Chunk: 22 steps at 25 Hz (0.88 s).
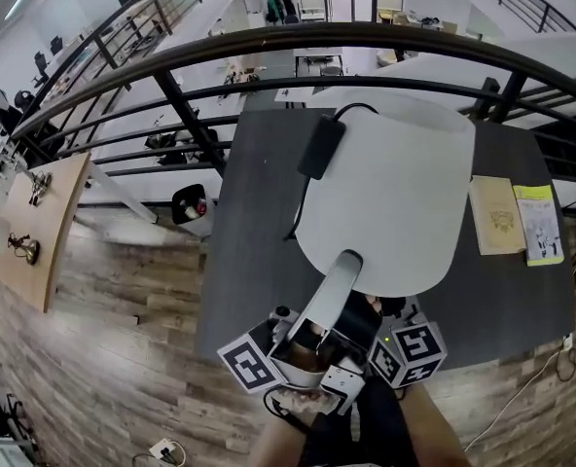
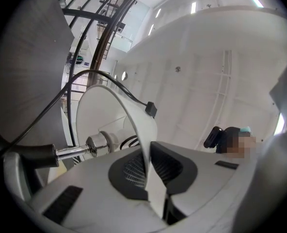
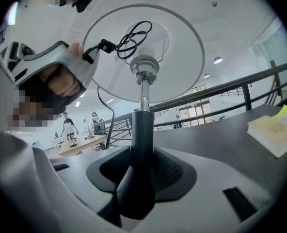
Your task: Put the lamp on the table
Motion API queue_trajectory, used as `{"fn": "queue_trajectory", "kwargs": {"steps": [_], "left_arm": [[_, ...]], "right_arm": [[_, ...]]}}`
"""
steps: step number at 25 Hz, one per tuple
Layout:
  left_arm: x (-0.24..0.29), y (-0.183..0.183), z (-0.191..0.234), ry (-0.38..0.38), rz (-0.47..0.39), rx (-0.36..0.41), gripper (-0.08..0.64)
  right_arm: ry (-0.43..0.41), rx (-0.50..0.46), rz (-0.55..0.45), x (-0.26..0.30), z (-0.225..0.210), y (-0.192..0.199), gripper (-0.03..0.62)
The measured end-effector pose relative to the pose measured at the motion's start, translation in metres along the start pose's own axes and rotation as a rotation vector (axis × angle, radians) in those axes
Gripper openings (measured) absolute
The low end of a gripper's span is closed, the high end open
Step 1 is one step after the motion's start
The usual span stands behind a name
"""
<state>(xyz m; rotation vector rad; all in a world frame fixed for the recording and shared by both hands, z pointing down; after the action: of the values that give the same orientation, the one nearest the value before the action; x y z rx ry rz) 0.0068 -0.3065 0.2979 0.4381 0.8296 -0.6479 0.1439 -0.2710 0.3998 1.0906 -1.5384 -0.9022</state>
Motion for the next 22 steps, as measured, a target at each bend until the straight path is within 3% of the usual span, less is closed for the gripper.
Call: {"fn": "queue_trajectory", "kwargs": {"steps": [12, 22], "left_arm": [[-0.008, -0.029, 0.023, -0.009, -0.042, 0.073, 0.034], [-0.009, -0.049, 0.048, -0.023, -0.023, 0.115, 0.034]], "right_arm": [[-0.079, -0.040, 0.016, 0.054, 0.003, 0.000, 0.170], [-0.121, -0.071, 0.013, 0.097, 0.005, 0.002, 0.172]]}}
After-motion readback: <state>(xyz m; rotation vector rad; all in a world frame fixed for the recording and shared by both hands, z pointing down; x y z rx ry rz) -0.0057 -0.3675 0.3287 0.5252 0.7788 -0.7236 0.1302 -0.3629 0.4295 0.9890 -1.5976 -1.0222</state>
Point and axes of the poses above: the fingertips, and each gripper's own axes: x forward along the fingers, z to its left, y out of its underside, the point moved 10 cm from there along -x, backward along the fingers, and after that the axes turned 14 degrees about y, right-handed, at the moved point
